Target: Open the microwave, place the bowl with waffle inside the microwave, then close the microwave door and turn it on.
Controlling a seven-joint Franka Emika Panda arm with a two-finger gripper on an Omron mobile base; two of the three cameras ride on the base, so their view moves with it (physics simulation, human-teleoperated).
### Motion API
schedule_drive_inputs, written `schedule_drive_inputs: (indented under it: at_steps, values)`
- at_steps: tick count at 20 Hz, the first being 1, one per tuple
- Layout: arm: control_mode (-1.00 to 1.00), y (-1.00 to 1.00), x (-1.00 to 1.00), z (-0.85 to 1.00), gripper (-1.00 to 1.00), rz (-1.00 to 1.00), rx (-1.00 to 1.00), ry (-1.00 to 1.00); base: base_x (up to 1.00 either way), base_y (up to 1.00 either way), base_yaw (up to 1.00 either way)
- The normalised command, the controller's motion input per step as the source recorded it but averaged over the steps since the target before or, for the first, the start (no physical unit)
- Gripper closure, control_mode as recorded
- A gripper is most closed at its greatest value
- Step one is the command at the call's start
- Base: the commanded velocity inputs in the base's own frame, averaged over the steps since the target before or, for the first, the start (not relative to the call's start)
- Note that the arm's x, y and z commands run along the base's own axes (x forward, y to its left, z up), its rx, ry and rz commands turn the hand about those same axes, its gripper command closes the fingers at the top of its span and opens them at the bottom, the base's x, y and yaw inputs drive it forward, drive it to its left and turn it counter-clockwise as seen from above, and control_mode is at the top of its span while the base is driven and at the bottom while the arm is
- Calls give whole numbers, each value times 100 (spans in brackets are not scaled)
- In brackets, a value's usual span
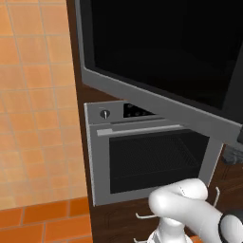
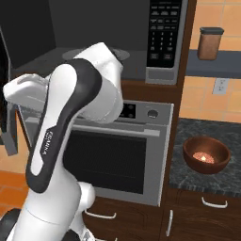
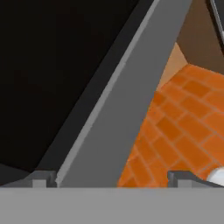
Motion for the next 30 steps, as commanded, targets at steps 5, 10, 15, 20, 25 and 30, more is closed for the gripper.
schedule_drive_inputs:
  at_steps: [5,10,15,20,25,30]
  values:
    - [-100,100,-29,-8,-100,-23,-24,-29,0,0,0]
    - [-100,92,0,-11,-100,-31,-13,-19,0,0,0]
    - [-100,-44,4,-18,-100,-26,-1,-15,0,0,0]
    - [-100,-100,25,-1,-100,-15,1,-3,0,0,0]
    - [-100,-100,49,-20,-100,-40,0,7,0,0,0]
    - [-100,-100,33,-85,-100,-56,0,11,0,0,0]
